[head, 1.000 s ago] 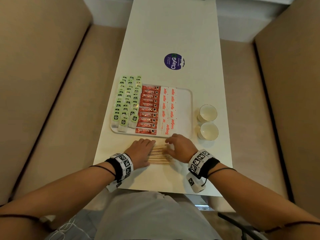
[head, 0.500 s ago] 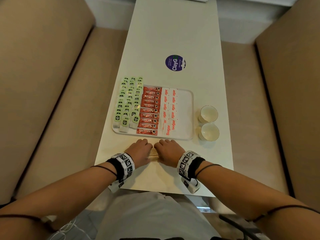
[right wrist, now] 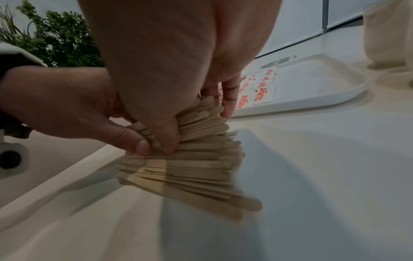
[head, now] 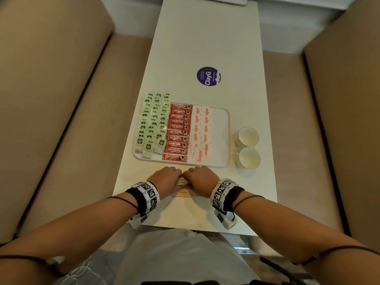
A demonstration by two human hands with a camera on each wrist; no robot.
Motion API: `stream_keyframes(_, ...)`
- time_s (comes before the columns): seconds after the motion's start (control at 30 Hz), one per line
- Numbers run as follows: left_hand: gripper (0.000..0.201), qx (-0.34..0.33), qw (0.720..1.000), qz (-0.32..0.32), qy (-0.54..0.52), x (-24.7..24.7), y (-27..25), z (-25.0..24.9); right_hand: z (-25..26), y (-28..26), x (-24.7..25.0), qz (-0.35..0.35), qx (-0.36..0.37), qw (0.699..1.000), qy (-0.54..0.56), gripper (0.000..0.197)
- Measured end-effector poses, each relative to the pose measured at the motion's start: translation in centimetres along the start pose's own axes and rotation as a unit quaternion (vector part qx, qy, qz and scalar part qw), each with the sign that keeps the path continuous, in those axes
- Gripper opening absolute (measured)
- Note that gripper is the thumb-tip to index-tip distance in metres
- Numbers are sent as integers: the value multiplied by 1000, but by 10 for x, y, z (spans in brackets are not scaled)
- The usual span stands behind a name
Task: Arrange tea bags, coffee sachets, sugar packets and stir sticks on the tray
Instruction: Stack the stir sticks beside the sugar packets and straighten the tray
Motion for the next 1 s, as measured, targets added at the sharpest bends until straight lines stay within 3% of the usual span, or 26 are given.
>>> stream_keyframes(0.4,34,-20,999,-24,10,2,2,2,-7,-2,0,6,-6,1000,23,28)
stream_keyframes(0.73,30,-27,998,27,57,8,7,-2,-11,1,2,27,-8,1000,9,21)
stream_keyframes(1.0,30,-25,999,6,27,10,11,0,-14,-1,6,28,-14,999,12,31)
Point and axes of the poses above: each hand's wrist, its own y-axis towards the middle knuckle, its own x-axis out of the back of the hand, z = x × y, the point moved 1 cm from there along y, towards the middle knuckle, and after that the axes turned 4 degrees about -x, right-handed, at the moved point
